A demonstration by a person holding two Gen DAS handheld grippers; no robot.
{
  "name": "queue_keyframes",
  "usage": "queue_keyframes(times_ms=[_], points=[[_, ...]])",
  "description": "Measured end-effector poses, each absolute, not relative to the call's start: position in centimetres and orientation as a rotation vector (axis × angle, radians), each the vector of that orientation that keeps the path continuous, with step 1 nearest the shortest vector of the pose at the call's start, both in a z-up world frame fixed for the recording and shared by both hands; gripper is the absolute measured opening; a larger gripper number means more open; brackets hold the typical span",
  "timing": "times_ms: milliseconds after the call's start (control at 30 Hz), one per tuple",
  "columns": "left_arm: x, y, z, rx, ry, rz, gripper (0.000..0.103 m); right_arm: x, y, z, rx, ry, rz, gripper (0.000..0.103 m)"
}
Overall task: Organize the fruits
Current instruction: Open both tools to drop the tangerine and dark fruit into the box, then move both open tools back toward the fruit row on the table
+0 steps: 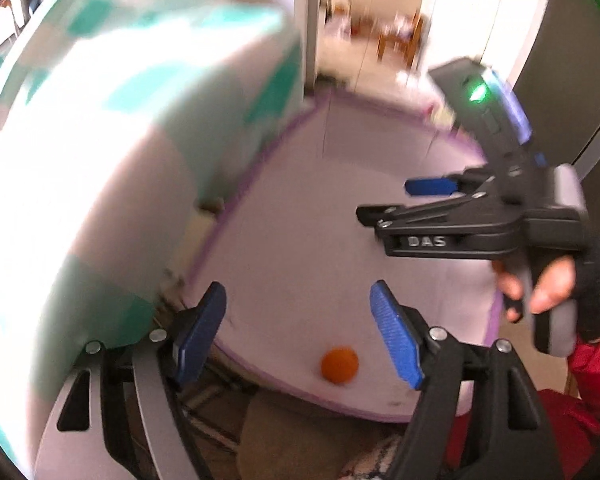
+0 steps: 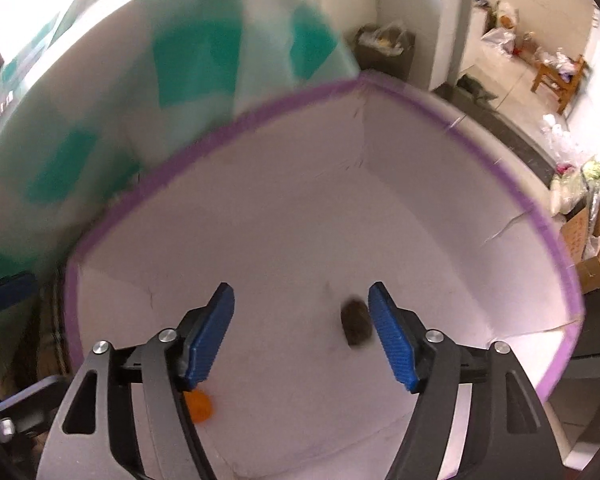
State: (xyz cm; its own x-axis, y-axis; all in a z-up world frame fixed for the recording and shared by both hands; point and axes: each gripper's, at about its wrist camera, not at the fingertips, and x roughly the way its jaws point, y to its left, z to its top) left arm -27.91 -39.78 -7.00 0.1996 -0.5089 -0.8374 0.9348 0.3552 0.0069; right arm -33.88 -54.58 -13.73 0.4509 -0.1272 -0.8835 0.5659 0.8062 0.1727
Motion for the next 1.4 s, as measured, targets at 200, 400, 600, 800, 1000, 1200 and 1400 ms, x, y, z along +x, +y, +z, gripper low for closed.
queue_keyframes(times_ms=[200,400,600,800,1000,1200,1400], points=[[-29.3,-34.9,0.9,0.393,0.508,-1.106,0.101,-34.9,-54.4,-7.6,0.429,0.812,-0.478,0.085],[-23.5,-26.8,5.1,0.138,0.484,-0.903,0.101,-33.6,-48.3,-0.9,0.329,0.572,-0.304,0.088],[-16.7,-16.8,5.7,0.079,0.49,-0.575,0.101,-28.8,-42.7,2.8,0.279,0.548,-0.154,0.088],[-7.5,-5.0,6.0,-0.033,0.563,-0.273,0.101,-20.7,-36.7,3.7,0.213,0.662,-0.092,0.088],[-1.8,3.1,4.3,-0.161,0.669,-0.078,0.101,-12.6,-31.4,3.2,0.218,0.71,-0.025,0.088],[-1.0,7.5,3.2,-0.313,0.688,-0.007,0.101,-5.6,-26.3,1.6,0.135,0.764,-0.013,0.088],[-1.8,8.7,2.9,-0.374,0.678,0.054,0.101,0.9,-23.0,1.1,0.053,0.819,-0.003,0.071]])
